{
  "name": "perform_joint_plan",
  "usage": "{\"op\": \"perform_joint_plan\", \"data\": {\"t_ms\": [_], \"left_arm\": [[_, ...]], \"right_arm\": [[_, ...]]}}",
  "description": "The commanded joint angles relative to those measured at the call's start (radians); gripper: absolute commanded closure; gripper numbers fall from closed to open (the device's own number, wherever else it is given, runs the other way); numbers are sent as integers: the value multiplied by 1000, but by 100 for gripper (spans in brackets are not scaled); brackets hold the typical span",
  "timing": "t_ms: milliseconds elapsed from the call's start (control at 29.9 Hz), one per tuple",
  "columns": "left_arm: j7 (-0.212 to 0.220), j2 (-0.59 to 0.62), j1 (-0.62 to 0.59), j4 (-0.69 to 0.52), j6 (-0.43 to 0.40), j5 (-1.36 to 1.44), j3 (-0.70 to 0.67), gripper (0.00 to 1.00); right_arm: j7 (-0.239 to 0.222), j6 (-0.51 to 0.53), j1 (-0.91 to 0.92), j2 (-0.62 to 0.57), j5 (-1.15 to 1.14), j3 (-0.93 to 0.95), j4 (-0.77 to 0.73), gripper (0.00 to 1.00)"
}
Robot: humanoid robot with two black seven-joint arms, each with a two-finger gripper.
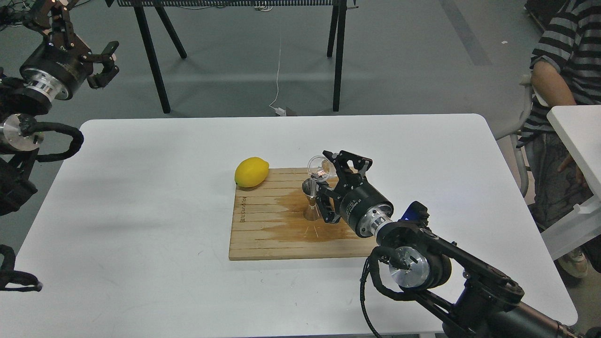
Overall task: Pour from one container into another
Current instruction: 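Move the held glass above the jigger with the right gripper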
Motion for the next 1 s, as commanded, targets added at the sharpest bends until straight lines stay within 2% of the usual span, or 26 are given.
{"op": "perform_joint_plan", "data": {"t_ms": [0,836,969], "left_arm": [[0,0,0,0,0,0,0,0],[-2,23,1,0,0,-1,0,0],[-2,30,2,0,0,-1,0,0]], "right_arm": [[0,-9,0,-5,-2,-4,8,63],[2,-56,45,-13,-64,-65,-9,63],[0,-95,74,-21,-64,-108,-9,63]]}}
